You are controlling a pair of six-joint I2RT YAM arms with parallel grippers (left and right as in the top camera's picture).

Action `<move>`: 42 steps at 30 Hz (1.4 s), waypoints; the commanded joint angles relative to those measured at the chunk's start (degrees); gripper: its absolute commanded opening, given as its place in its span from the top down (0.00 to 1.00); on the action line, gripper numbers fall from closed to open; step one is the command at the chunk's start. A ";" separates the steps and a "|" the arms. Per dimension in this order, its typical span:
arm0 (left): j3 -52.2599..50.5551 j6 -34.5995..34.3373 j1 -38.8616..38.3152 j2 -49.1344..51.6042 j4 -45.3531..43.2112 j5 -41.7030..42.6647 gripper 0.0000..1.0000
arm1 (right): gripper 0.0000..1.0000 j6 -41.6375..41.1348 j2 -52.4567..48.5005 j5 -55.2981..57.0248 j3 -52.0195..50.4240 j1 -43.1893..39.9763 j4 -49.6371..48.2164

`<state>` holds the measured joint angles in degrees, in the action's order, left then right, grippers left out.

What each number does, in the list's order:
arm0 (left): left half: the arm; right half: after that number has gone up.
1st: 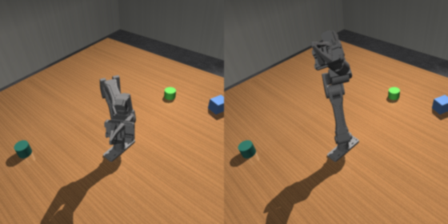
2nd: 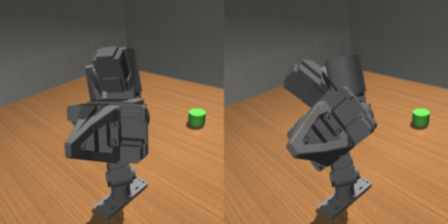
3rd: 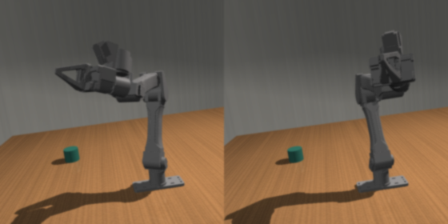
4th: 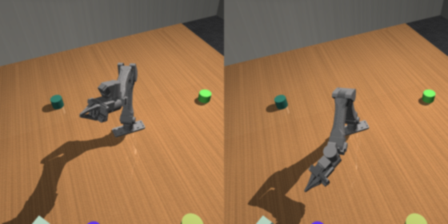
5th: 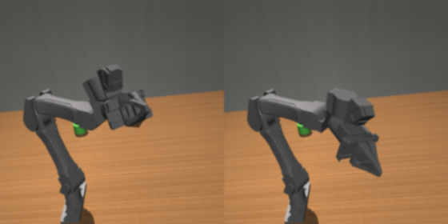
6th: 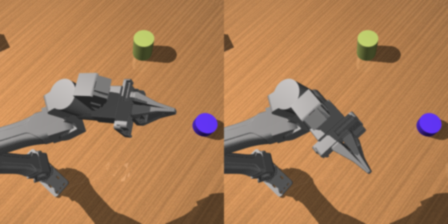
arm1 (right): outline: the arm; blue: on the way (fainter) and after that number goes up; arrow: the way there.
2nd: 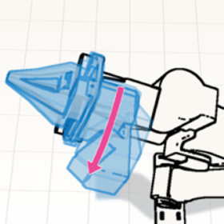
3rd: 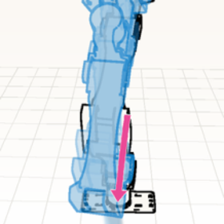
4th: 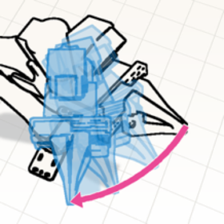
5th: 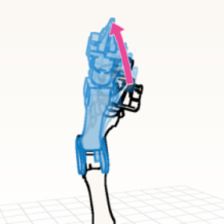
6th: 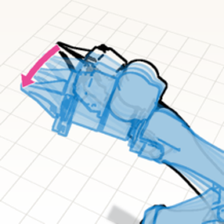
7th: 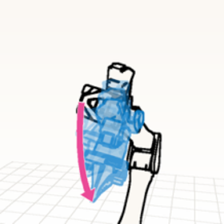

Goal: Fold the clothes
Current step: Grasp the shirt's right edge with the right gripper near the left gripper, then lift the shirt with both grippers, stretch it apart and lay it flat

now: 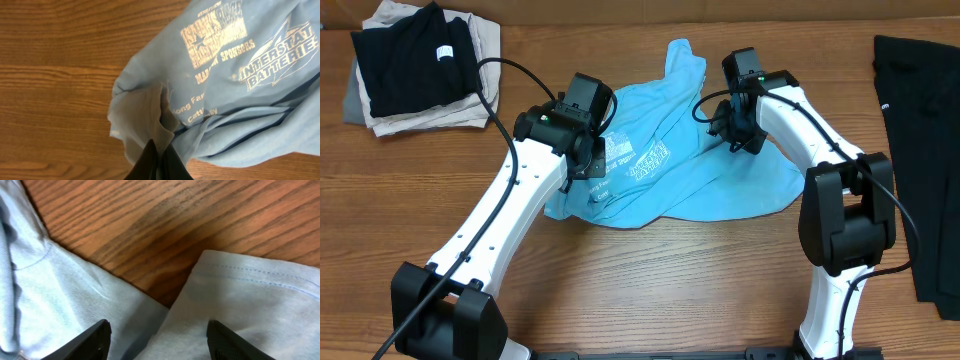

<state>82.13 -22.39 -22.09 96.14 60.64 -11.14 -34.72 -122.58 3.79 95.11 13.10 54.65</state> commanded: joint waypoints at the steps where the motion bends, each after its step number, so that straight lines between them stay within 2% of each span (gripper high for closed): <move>1: 0.52 -0.96 0.35 0.13 -0.74 0.46 0.96 | 0.36 0.17 -1.11 1.22 0.09 0.00 -0.20; 6: 0.52 -0.96 0.35 0.13 -1.14 0.44 0.96 | 0.39 0.17 -1.77 1.60 0.09 0.00 -0.07; 12: 0.52 -0.96 0.35 0.13 -1.46 0.44 0.96 | 0.50 0.13 -2.75 1.75 0.09 0.00 0.04; 16: 0.52 -0.92 0.35 0.13 -1.51 0.44 0.96 | 0.63 0.09 -3.61 1.81 0.09 0.00 0.09; 19: 0.52 -0.76 0.35 0.13 -1.53 0.39 0.96 | 0.77 -2.29 -3.65 4.70 0.28 -0.02 1.33; 25: 0.52 -0.76 0.35 0.13 -1.70 0.20 0.96 | 0.83 -2.86 -3.37 7.93 5.40 -0.90 7.85; 29: 0.61 -0.74 0.35 -0.02 -1.79 0.22 0.96 | 0.96 -3.10 -3.30 7.98 10.88 -2.36 13.81; 37: 3.52 -0.72 0.37 -2.47 0.24 -0.07 0.96 | 0.96 -5.05 -1.33 8.02 18.34 -5.53 24.13; 42: 7.06 -0.74 0.37 -5.77 3.10 -4.15 0.96 | 0.96 -6.08 3.56 8.20 18.64 -6.80 27.39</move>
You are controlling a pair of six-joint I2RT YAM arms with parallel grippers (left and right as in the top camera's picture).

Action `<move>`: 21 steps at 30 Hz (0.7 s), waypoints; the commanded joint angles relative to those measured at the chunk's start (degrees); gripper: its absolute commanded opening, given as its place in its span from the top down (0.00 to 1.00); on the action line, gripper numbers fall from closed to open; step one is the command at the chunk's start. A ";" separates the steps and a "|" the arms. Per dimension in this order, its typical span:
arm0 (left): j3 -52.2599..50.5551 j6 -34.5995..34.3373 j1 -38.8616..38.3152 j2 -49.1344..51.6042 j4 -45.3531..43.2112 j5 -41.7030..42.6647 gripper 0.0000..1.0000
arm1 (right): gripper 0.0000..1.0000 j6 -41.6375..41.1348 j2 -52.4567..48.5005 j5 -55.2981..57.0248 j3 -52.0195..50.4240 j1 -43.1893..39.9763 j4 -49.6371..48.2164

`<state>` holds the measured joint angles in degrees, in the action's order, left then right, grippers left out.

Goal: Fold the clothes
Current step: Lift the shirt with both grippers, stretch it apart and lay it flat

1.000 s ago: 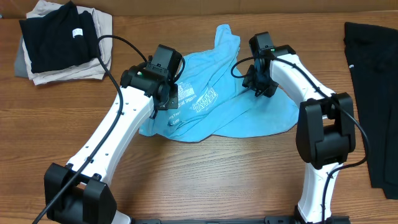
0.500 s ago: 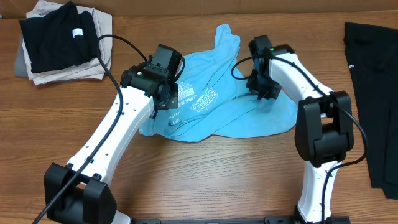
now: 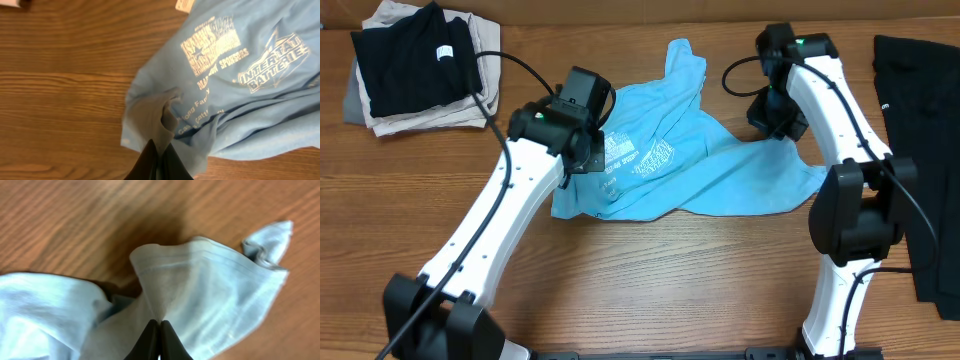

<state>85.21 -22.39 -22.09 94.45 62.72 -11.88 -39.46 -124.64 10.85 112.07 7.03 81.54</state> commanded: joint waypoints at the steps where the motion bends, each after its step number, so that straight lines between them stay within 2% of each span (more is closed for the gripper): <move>1: 4.90 -0.72 0.37 -4.76 1.99 -4.52 0.96 | 0.96 -1.36 6.93 1.14 1.68 -1.01 1.01; 9: 12.79 -0.74 0.37 -11.37 9.55 -10.45 0.96 | 0.96 -1.25 22.25 2.73 1.68 -4.42 3.74; 17: 15.56 -0.81 0.37 -19.21 11.65 -12.66 0.96 | 0.96 -0.52 37.11 3.96 1.68 -9.07 5.03; 21: 15.58 -1.01 0.37 -24.59 12.66 -13.60 0.96 | 0.96 3.87 42.32 4.09 1.68 -10.01 5.20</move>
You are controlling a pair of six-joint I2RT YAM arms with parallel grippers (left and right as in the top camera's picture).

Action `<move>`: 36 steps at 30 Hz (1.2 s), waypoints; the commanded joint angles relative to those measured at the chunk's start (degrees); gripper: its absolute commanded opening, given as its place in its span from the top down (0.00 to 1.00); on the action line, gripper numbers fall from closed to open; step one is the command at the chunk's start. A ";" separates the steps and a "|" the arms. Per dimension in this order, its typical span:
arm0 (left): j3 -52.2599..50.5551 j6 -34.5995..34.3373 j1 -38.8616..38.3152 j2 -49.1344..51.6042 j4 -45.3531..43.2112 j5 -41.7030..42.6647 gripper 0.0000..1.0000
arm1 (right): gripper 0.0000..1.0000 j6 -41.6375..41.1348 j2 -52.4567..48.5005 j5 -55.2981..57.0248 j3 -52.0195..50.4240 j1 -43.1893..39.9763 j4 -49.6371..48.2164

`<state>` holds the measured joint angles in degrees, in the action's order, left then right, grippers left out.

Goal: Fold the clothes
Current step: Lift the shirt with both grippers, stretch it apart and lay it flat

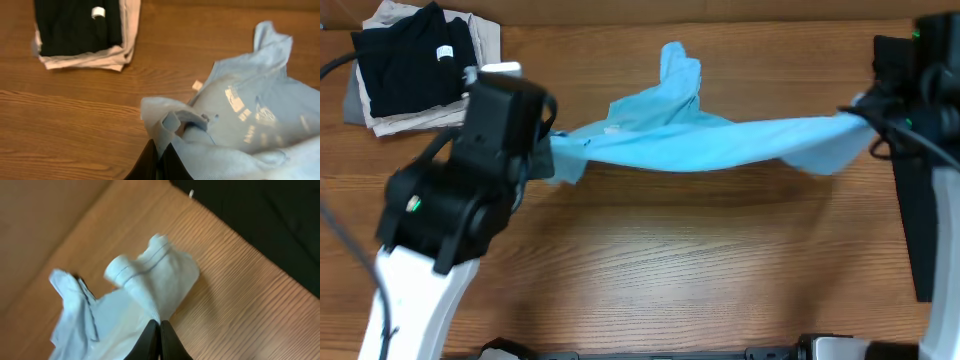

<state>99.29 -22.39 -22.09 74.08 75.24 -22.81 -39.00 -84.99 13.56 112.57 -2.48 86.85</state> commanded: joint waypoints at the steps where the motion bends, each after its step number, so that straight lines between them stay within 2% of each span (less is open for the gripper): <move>1: 1.51 -1.03 0.37 -5.81 0.22 -2.64 0.96 | 0.96 4.79 3.76 1.38 1.18 -0.50 0.09; 9: 1.49 -3.41 0.37 -16.37 1.29 -1.01 0.96 | 0.96 5.81 7.85 1.33 1.05 -0.50 3.52; 14: -0.79 -4.85 0.37 -16.02 6.14 3.56 0.96 | 0.96 5.79 7.37 -0.92 -2.89 -0.48 4.28; 19: -10.45 -7.56 0.35 -13.25 6.51 8.52 0.96 | 0.96 5.79 7.19 -1.03 -11.52 -0.48 1.05; 24: -18.05 -6.88 0.37 -6.71 0.13 8.28 0.96 | 0.96 5.90 6.73 -3.52 -17.75 -0.48 -8.52; 28: -16.87 -0.35 0.39 0.22 -13.22 5.20 0.96 | 0.96 9.03 4.98 -10.60 -17.84 -0.48 -20.15; 32: -9.70 6.97 1.05 5.64 -26.03 2.34 0.96 | 0.96 9.53 3.74 -15.39 -17.35 -0.48 -31.95; 36: 5.64 11.10 3.34 9.84 -28.85 -3.04 0.96 | 0.96 12.74 3.63 -13.64 -12.22 -1.16 -36.35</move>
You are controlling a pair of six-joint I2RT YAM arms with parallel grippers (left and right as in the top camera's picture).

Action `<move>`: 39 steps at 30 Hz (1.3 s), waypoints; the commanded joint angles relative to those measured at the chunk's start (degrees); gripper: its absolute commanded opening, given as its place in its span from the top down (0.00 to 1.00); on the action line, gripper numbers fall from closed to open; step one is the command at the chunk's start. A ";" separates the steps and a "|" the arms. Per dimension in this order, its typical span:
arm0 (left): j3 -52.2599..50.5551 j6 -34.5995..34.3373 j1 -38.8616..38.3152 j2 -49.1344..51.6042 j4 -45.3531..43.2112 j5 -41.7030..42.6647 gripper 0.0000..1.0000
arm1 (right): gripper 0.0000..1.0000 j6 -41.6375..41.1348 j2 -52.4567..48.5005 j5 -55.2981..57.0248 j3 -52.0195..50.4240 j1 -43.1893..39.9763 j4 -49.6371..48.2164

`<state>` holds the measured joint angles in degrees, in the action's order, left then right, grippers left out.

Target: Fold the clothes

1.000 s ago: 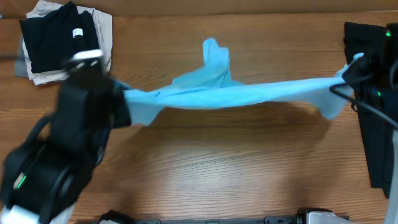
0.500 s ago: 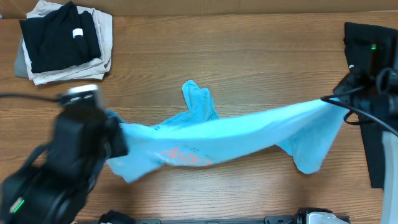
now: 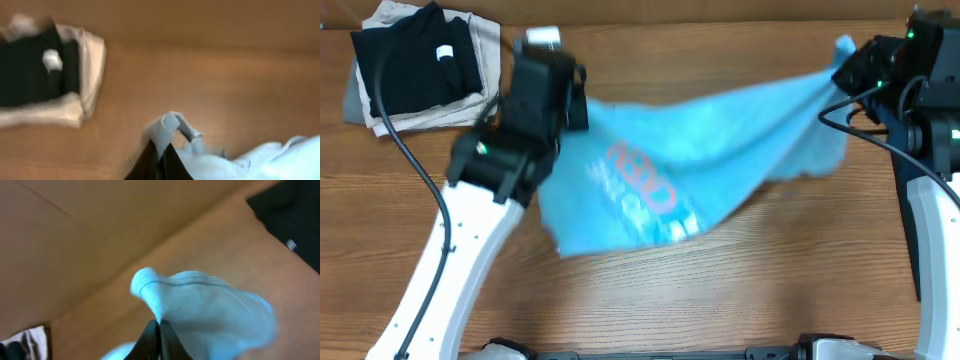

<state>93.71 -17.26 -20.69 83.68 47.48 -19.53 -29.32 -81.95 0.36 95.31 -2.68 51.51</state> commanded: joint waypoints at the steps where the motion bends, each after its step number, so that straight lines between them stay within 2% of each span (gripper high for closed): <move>1: 15.69 6.99 2.78 0.79 -0.66 -6.45 0.96 | 0.96 3.74 0.59 0.63 7.80 -1.49 0.04; 7: 35.87 11.08 6.25 1.14 3.21 -4.79 0.96 | 0.96 7.26 0.59 2.54 22.47 -5.88 6.84; 11: 37.55 11.50 6.45 1.49 12.98 2.01 0.95 | 0.96 6.38 0.09 2.45 22.73 -7.19 12.63; 14: 34.45 8.33 6.45 3.58 20.87 4.15 0.92 | 0.96 4.61 -1.36 1.75 19.67 -7.13 16.90; 16: 30.47 5.27 6.45 6.16 25.66 4.13 0.96 | 0.96 2.80 -2.78 0.31 16.02 -7.15 18.84; 25: 13.99 -7.41 6.47 16.35 36.59 4.20 0.96 | 0.96 1.68 -3.78 -0.42 -5.29 -7.15 19.63; 32: 5.03 -7.58 6.40 17.14 38.69 10.34 0.96 | 0.96 0.31 -3.78 1.03 -16.44 -7.23 20.20; 37: 1.09 -7.23 6.21 17.03 39.78 16.85 0.95 | 0.95 -1.22 -3.39 3.45 -17.73 -7.37 23.08; 38: 0.35 -7.06 5.90 17.03 39.95 18.29 0.90 | 0.89 -1.22 -3.23 3.43 -17.73 -7.37 23.78; 39: -0.61 -6.58 5.51 17.03 40.13 19.63 0.76 | 0.69 -1.16 -3.23 3.43 -17.73 -7.37 24.76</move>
<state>95.04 -23.66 -14.59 102.32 87.22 -5.78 -29.95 -87.44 2.09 77.49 -9.72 75.31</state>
